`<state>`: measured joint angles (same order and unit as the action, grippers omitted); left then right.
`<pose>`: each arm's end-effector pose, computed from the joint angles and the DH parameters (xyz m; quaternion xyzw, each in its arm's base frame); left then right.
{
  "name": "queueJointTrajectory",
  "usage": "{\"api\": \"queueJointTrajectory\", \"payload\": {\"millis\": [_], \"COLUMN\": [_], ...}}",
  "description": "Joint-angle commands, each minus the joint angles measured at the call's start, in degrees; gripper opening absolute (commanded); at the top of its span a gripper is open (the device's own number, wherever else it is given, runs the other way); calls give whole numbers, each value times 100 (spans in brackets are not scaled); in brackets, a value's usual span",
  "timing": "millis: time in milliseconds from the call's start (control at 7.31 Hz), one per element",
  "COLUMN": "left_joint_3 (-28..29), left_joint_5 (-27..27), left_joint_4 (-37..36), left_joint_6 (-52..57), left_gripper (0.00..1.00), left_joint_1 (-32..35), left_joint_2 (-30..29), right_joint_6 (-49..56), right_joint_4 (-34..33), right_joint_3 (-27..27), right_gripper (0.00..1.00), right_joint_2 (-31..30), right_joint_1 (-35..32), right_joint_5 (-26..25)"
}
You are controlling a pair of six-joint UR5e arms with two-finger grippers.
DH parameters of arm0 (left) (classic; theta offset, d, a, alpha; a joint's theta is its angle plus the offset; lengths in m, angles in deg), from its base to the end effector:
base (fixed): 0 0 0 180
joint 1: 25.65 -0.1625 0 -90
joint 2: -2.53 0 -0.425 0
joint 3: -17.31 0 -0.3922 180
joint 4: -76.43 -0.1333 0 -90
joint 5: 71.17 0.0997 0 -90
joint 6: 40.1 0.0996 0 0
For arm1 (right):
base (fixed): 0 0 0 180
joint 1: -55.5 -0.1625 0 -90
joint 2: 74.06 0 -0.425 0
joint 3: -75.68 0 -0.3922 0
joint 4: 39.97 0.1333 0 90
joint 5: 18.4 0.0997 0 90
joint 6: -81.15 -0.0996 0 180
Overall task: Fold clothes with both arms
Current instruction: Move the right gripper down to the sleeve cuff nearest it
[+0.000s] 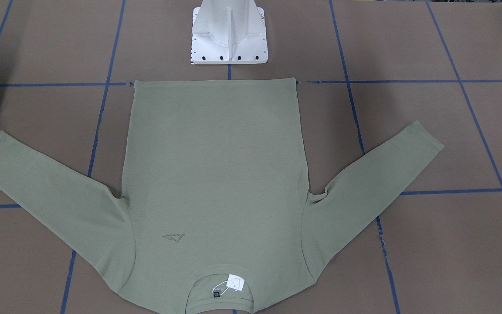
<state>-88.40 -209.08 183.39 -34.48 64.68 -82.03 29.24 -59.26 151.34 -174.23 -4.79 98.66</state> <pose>-0.0621 -0.4645 0.5294 0.2353 0.3829 0.1365 0.8828 -0.1292 -0.4039 0.7330 0.1481 -0.4122 0.0821 0.8952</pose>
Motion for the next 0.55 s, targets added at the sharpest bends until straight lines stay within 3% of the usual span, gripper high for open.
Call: {"api": "queueJointTrajectory", "payload": {"millis": [0,410], "left_joint_3": [-2,7], "left_joint_5": [0,0], "left_joint_4": [0,0], "left_joint_6": [0,0], "left_gripper": [100,100], "left_joint_1": [2,2], "left_joint_2": [1,9], "right_joint_6": [-3,-3], "right_joint_4": [-5,-31], "right_joint_3": [106,211], "right_gripper": [0,0], "right_joint_2": [23,208], "right_joint_1": [8,8], "right_joint_5": [0,53]}}
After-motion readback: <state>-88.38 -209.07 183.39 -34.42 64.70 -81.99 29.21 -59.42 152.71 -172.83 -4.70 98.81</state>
